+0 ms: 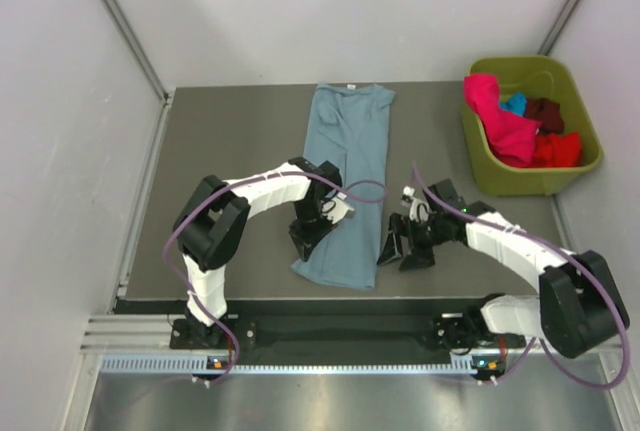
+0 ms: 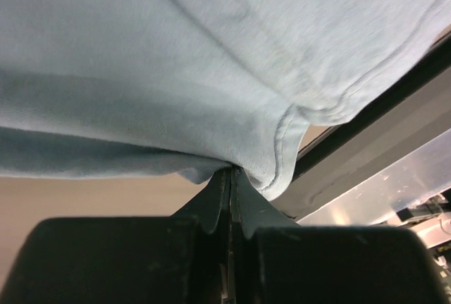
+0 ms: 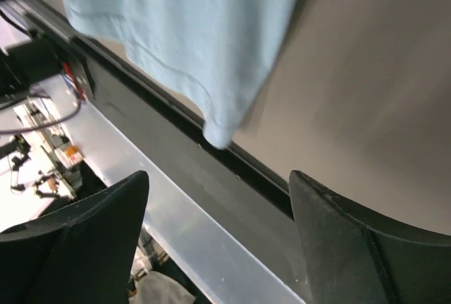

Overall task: Fold and stack the t-shirts
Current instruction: Fold the tshirt

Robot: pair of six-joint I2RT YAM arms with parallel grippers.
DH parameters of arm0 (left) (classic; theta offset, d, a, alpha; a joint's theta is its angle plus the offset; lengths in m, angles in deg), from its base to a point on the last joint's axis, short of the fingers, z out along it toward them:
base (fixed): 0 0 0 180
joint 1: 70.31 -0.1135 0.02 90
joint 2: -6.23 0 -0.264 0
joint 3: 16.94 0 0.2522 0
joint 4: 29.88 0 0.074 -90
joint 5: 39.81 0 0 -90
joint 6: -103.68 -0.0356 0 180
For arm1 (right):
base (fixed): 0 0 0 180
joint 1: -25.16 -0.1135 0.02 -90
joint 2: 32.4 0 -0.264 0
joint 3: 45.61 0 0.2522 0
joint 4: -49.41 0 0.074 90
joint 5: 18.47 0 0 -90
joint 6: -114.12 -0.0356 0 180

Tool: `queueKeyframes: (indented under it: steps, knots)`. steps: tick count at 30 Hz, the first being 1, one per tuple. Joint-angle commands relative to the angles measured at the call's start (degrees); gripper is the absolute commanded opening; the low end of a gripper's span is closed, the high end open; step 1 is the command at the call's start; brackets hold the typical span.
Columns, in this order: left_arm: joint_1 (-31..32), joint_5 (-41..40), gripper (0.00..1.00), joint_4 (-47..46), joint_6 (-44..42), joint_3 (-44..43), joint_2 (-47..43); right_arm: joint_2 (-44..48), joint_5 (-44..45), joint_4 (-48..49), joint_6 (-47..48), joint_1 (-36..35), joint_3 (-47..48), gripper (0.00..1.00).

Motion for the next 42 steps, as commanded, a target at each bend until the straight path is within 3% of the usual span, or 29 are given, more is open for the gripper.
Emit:
queueKeyframes:
  steps: [1,17,18,19,21,22,25,33,42]
  knots:
    - [-0.69,-2.17,0.0,2.5,-1.89,1.71,-3.47,3.68,-0.41,0.94,-1.56,-1.23,-4.24,0.8]
    - [-6.58,0.63,0.0,4.08,-2.24,1.27,-1.54,-12.03,-0.32,6.47,-4.64,-6.86,2.42,0.77]
    - [-6.58,0.72,0.05,4.43,-1.89,1.27,-1.02,-13.0,-0.06,6.47,-4.72,-6.95,2.78,0.77]
    - [-6.58,1.24,0.17,4.69,-1.89,1.19,-0.84,-13.53,-0.06,6.82,-4.9,-7.03,3.22,0.77]
    - [-7.02,1.51,0.25,5.48,-1.54,0.75,-1.1,-14.41,0.03,7.61,-5.51,-7.56,4.36,0.76]
    - [-7.37,2.47,0.36,6.36,-1.45,0.49,-1.45,-14.41,0.81,7.88,-5.78,-8.0,4.88,0.76]
    - [-9.83,4.06,0.41,7.51,-1.36,0.05,-2.59,-14.76,-0.14,9.46,-7.8,-10.28,5.59,0.76]
    - [-17.12,9.42,0.42,12.25,-3.73,-4.43,3.46,-16.87,-0.76,9.56,-9.65,-14.41,6.38,0.74]
    - [-17.66,13.99,0.41,17.0,-7.95,-9.45,7.86,-16.08,2.75,7.18,-7.89,-15.21,7.09,0.71]
